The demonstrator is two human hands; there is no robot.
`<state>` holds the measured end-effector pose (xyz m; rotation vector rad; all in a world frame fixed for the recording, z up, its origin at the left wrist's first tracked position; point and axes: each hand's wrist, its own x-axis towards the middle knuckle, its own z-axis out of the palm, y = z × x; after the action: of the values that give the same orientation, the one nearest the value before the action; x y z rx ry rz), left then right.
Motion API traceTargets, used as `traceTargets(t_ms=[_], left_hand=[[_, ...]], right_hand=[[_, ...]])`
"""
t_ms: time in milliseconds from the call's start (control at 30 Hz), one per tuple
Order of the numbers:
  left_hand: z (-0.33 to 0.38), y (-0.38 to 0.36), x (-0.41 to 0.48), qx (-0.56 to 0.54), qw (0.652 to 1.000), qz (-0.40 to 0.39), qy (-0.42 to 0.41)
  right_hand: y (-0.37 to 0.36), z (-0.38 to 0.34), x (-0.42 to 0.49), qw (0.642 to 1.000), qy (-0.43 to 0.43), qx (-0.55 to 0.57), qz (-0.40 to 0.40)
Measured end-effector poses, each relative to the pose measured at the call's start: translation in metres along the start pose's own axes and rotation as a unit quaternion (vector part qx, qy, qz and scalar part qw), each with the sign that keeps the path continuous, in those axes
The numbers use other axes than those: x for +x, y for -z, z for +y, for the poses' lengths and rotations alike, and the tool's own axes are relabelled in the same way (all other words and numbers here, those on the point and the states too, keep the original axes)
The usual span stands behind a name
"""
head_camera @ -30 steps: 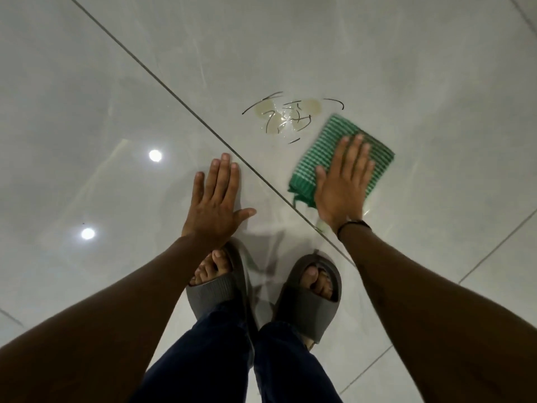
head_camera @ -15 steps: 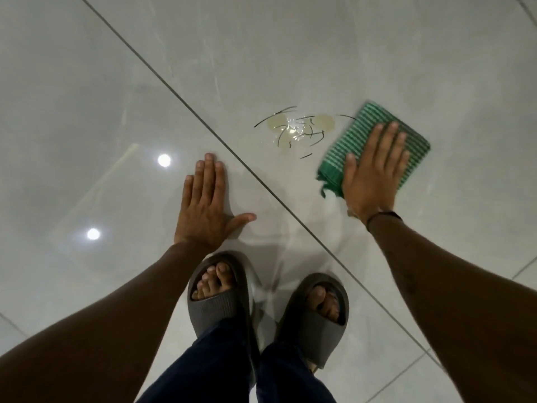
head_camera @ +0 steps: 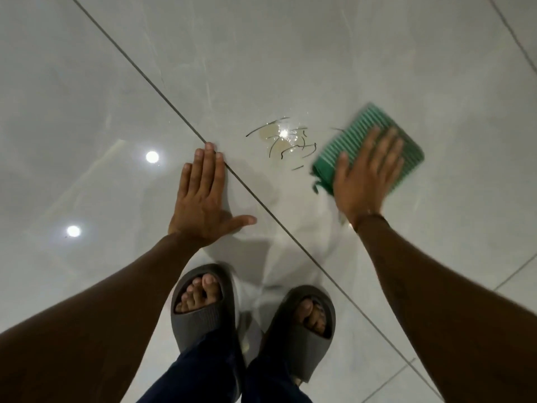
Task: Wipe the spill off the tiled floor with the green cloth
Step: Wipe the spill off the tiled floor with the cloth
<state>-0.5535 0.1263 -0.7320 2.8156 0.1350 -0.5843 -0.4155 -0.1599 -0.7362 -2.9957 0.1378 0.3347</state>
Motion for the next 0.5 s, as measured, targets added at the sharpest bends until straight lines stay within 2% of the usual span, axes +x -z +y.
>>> traceTargets(t_ms=[133, 200, 233, 300, 367, 433, 500], left_hand=[[0.001, 0.002, 0.001, 0.001, 1.000, 0.002, 0.002], [0.002, 0.001, -0.002, 0.005, 1.000, 0.000, 0.000], [0.002, 0.002, -0.002, 0.003, 1.000, -0.003, -0.001], [0.003, 0.006, -0.002, 0.001, 1.000, -0.016, 0.006], [0.002, 0.007, 0.000, 0.002, 1.000, -0.019, 0.009], [0.000, 0.005, 0.000, 0.002, 1.000, -0.001, 0.006], [-0.001, 0.002, 0.000, 0.003, 1.000, 0.016, 0.001]], right_hand=[[-0.009, -0.087, 0.002, 0.984, 0.175, -0.018, -0.022], [-0.011, -0.079, -0.045, 0.965, 0.250, -0.032, -0.072], [-0.010, -0.059, -0.067, 0.959, 0.262, -0.035, -0.098], [-0.006, -0.003, -0.089, 0.966, 0.229, -0.041, -0.114], [-0.001, 0.041, -0.068, 0.986, 0.130, -0.050, -0.090], [0.005, 0.042, -0.016, 0.999, 0.001, -0.035, -0.034], [0.009, 0.006, 0.041, 0.998, -0.062, -0.012, 0.019]])
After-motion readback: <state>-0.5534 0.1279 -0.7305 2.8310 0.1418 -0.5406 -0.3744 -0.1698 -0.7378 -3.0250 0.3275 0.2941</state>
